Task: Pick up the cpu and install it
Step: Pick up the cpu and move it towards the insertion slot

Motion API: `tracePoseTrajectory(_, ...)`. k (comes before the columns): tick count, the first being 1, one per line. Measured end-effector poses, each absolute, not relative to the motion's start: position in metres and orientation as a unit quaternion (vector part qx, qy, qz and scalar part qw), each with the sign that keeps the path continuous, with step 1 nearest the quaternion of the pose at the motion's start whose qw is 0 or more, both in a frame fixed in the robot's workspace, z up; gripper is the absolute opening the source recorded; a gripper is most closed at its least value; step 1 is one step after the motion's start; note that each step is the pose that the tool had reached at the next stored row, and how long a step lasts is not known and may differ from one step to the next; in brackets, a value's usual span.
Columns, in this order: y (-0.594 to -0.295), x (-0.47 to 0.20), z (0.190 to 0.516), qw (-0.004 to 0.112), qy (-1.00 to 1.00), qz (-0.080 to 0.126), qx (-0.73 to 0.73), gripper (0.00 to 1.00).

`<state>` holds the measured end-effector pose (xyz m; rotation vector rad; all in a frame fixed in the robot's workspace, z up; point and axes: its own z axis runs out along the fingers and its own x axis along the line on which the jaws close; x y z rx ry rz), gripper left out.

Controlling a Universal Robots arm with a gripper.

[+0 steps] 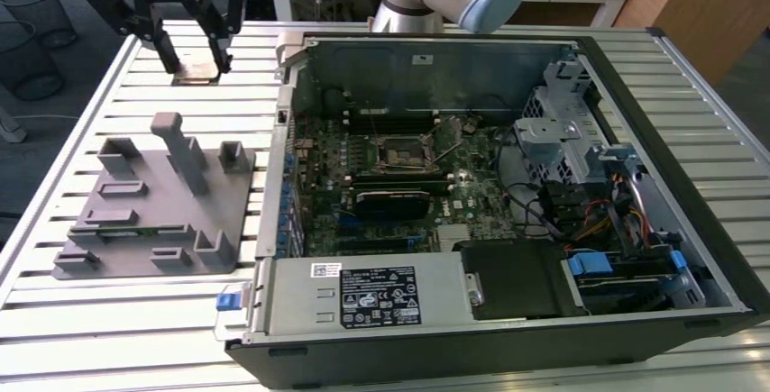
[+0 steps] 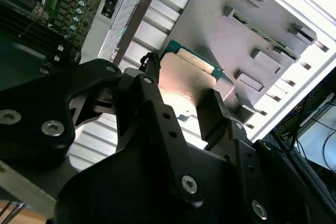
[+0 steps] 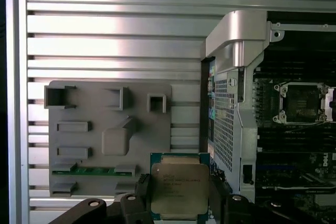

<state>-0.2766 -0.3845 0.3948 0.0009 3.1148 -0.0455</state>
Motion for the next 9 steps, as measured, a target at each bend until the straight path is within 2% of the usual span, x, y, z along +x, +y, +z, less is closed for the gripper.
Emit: tracePoseTrajectory(9, -0.384, -0.259, 0.395, 0.013, 1.0, -0.015, 0.0, 0.53)
